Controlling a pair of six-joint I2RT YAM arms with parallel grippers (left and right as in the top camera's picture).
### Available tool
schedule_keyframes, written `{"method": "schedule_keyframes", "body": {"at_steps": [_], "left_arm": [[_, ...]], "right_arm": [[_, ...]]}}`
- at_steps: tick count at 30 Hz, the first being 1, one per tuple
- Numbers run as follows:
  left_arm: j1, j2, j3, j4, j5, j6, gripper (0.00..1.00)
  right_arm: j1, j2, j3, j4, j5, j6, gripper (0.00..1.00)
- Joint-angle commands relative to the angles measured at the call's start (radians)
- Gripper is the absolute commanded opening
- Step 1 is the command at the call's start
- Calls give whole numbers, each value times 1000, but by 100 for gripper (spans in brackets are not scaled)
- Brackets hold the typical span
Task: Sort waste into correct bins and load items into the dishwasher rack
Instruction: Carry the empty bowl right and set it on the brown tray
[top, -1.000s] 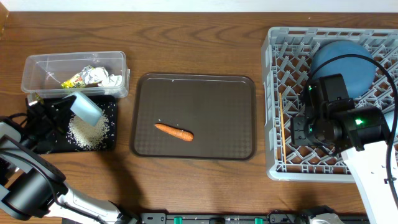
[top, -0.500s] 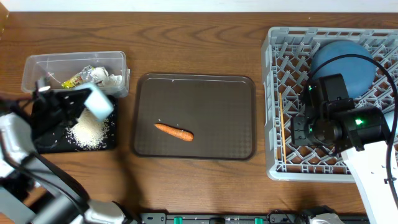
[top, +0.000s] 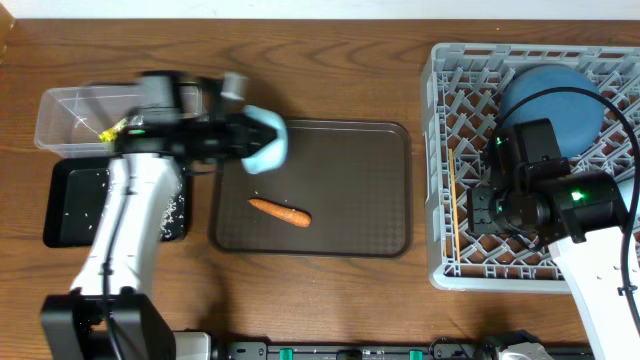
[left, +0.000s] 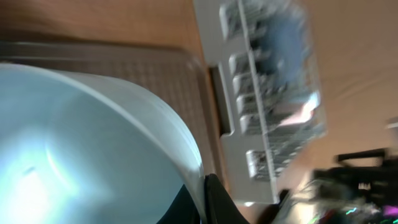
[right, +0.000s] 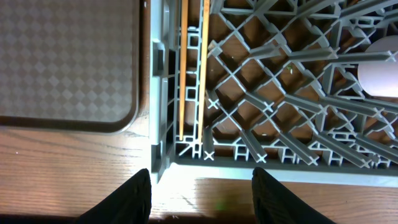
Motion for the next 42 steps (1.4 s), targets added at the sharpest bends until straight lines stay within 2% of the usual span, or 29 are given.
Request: {"method": "schedule_keyframes", "body": {"at_steps": [1,4,9,12,16,19,20,21,29,31,35,36,42], "left_arm": [[-154,5,-4,8,-274,-77,6],[-315,37,-4,6,-454,-108,6],[-483,125,-4,36,-598,-143,6],[-535,178,-4,41,-665,-173,6],[-559,241,-4,52,-680,-172,8],[-560,266,-4,54,-679,-172,8],[-560,266,-4,55,-679,-172,13],[-560,266,-4,56,-679,-172,22],[-555,243,-1,53,-679,-171,44],[-537,208,10,31,-680,-162,50],[-465,87,22,-40,-695,-161,54],[-435,48,22,-70,-696,-161,55],[-209,-135,22,-293,-717,-161,60]], "right_arm": [[-13,3,-5,1,0,11,52],[-13,3,-5,3,-6,11,52],[-13,3,-5,3,-11,11,52],[-13,3,-5,3,-18,11,52],[-13,3,-5,3,-25,11,52],[-13,3,-5,3,-25,11,52],[-13,3,-5,3,-25,11,52],[-13,3,-5,3,-25,11,52],[-13,3,-5,3,-25,11,54],[-13,3,-5,8,-25,11,60],[-13,3,-5,58,-26,11,86],[-13,3,-5,77,-29,11,89],[-5,11,-5,357,-280,-21,84]]}}
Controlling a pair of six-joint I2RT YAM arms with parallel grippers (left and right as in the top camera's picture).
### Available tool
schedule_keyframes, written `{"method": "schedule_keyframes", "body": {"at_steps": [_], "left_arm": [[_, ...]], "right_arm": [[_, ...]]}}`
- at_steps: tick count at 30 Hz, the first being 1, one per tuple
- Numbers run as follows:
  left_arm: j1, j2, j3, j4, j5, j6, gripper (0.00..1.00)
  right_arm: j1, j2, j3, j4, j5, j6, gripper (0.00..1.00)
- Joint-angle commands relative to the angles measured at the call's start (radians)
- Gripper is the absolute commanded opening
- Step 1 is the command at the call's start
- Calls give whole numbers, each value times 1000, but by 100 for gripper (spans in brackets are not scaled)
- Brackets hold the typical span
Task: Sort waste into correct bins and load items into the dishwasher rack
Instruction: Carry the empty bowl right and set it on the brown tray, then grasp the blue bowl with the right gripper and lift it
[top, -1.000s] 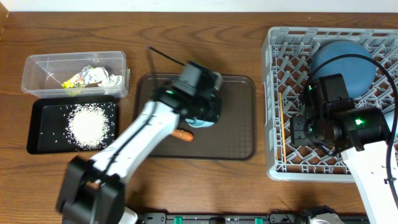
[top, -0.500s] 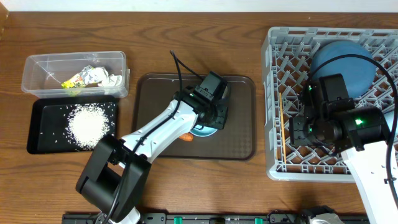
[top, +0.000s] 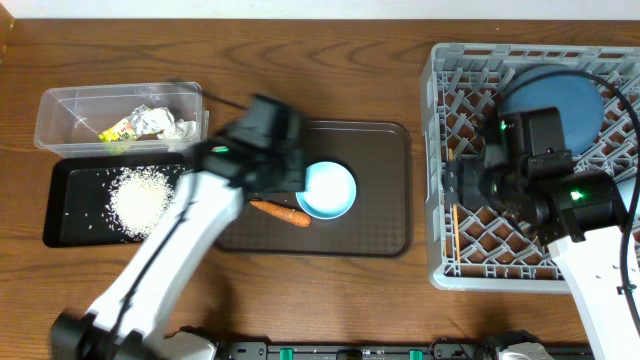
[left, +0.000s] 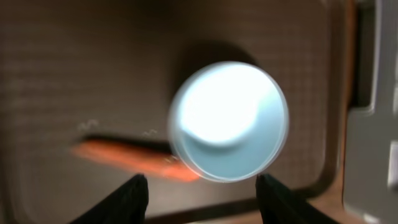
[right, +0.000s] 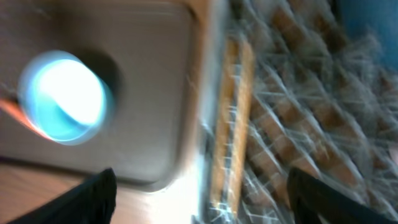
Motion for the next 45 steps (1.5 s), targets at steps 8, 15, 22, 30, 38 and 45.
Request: {"method": "schedule_keyframes", "body": {"at_steps": [8,15,22,30,38,45], "left_arm": [[341,-114,18,-211,-29,4,67],[390,-109,10,-220,-29,4,68],[390,-108,10,-221,-29,5,69],[390,-107,10,-221,-29,5,69],[390,-107,10,-222,-29,5,69],[390,-107,10,-225,-29,4,69]], "right_arm": [[148,187,-1,423,-207,75,75],[269,460,-1,487,-85,94,66],[322,652,-1,541,-58,150,50],[355,725,-1,543,-53,158,25],[344,710,1,533,-27,172,2],[325,584,1,478,82,170,1]]}}
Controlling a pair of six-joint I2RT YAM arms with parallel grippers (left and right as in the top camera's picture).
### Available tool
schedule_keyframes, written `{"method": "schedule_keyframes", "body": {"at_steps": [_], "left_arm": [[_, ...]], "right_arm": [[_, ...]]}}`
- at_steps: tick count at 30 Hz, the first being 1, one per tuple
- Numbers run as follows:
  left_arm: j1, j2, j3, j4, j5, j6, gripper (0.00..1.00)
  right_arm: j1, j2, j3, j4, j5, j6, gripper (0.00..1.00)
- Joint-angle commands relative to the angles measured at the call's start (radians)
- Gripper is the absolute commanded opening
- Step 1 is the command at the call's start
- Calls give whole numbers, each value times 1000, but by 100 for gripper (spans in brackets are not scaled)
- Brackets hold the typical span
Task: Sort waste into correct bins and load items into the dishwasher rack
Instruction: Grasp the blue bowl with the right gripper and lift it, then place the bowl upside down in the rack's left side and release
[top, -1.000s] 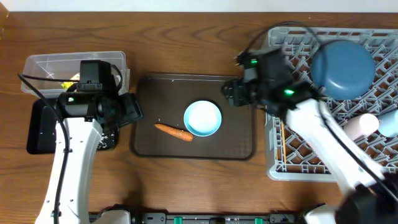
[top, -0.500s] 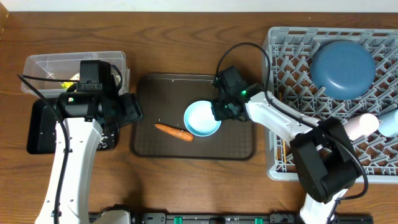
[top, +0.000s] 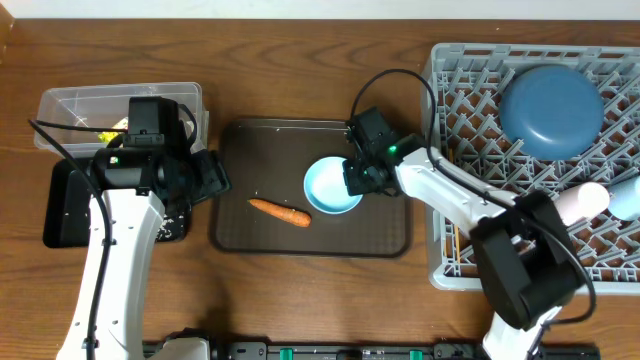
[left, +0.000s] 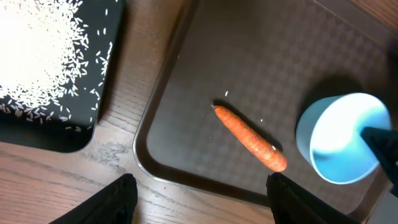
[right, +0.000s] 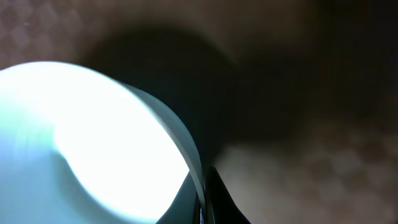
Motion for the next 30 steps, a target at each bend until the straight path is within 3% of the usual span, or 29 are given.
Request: {"method": "schedule_keyframes", "body": {"at_steps": [1,11,16,24,30], "left_arm": [[4,0,7,-5,-9,5,69],[4,0,7,-6,-9,5,69],[4,0,7,-6,-9,5,69],[4,0,7,-9,-9,5,70],[4,0,7,-9,-9,5,70]], "right_arm": [[-18,-135,1,-18,106,-9,1],[-71,-546,1,-126,463,-194,1],[-128,-662,1,-150,614,-277,1],[-230,-648,1,-268,1093,-226,1],[-273,-559,1,-279,1237,-226,1]]}}
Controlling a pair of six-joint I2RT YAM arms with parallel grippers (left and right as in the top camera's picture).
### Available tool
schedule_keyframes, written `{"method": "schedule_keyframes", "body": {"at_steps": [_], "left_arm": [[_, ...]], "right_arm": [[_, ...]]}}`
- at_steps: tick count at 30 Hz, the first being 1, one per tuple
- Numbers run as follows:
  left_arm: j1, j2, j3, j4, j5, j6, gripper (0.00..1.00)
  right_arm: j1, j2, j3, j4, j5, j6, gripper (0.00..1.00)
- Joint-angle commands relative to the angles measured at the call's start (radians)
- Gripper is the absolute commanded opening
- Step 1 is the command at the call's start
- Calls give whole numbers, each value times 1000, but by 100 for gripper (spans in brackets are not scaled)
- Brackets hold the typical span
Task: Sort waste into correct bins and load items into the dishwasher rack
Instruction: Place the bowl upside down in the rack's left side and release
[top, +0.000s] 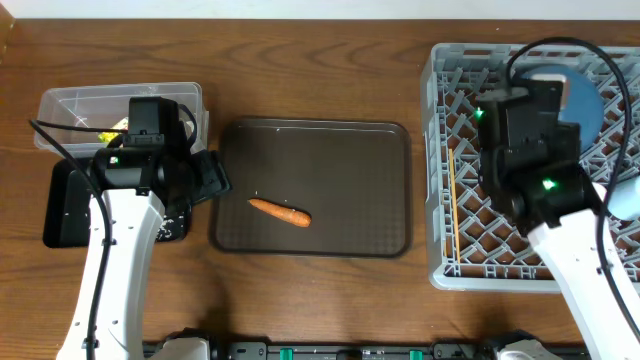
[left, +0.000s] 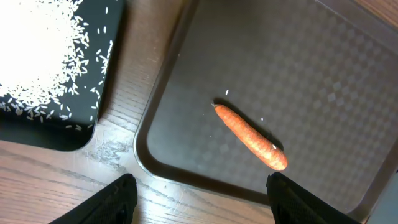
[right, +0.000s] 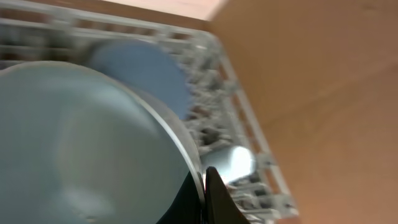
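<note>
In the right wrist view a light-blue bowl (right: 93, 137) fills the frame, and my right gripper (right: 203, 182) is shut on its rim. It hangs over the grey dishwasher rack (top: 460, 100); in the overhead view my right arm (top: 525, 140) hides most of it. An orange carrot (top: 280, 212) (left: 252, 137) lies alone on the brown tray (top: 370, 160). My left gripper (left: 208, 205) stands open over the tray's left front corner, empty, short of the carrot.
A dark-blue bowl (top: 585, 100) and chopsticks (top: 452, 200) sit in the rack. At the left are a clear bin with wrappers (top: 110, 115) and a black bin with rice (left: 43, 62). A pale cup (top: 625, 198) lies at the rack's right edge.
The light-blue bowl has left the brown tray and is now over the rack, still in my right gripper. The carrot and my left arm have not moved.
My left gripper held the bowl tilted by the left bins. Then the bowl stood on the tray beside the carrot, with rice in the black bin and the left gripper open. My right gripper shut on its rim there, and now holds it over the rack.
</note>
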Motion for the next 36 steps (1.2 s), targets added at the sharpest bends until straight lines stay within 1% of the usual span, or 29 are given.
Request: {"method": "schedule_keyframes", "body": {"at_steps": [1,6,11,15,23,33,36], "left_arm": [[4,0,7,-5,-8,5,70],[4,0,7,-12,-8,5,70],[4,0,7,-20,-8,5,70],[4,0,7,-25,-9,5,70],[4,0,7,-24,-9,5,70],[4,0,7,-24,-9,6,70],[4,0,7,-24,-9,6,70]], "right_arm": [[-19,64,2,0,177,12,1],[-23,213,2,0,240,11,1],[-20,350,2,-5,240,12,1],[0,418,2,-4,240,31,1],[74,476,2,2,228,42,1],[116,485,2,-9,224,42,1],[137,485,2,-13,180,40,1]]}}
